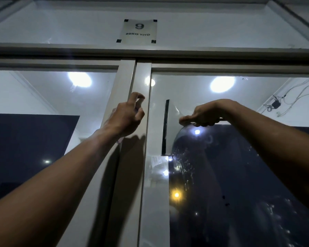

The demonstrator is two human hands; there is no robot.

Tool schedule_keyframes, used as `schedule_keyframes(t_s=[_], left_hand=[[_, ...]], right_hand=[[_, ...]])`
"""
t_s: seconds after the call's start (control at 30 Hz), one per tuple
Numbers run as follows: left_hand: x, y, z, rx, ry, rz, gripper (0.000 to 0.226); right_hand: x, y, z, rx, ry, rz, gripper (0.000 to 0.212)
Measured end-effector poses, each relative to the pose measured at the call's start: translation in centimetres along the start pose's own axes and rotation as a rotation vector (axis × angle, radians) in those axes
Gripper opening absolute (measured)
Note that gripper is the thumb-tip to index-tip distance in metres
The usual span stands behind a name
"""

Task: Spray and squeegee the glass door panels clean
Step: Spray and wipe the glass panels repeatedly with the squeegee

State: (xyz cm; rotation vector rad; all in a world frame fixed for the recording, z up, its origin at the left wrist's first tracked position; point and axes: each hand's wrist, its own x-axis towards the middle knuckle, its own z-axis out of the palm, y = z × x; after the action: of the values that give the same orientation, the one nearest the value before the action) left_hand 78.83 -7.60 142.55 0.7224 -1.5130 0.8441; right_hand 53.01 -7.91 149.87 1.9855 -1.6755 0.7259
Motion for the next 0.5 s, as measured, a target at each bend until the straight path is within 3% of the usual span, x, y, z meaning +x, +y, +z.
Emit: schedule_keyframes(t_s=[0.2, 0.5], left_hand=[[-0.2, 0.0, -0.6, 0.030, 0.014, 0.006, 0.041], [-0.6, -1.2, -2.1, 0.070, -0.010, 0.021, 0.040]], right_hand=[[0.8, -3.9, 0.6, -0.047, -0.045, -0.079, 0.064], [0.6, -3.8, -1.7, -0.131, -0.081, -0.033, 0.061]])
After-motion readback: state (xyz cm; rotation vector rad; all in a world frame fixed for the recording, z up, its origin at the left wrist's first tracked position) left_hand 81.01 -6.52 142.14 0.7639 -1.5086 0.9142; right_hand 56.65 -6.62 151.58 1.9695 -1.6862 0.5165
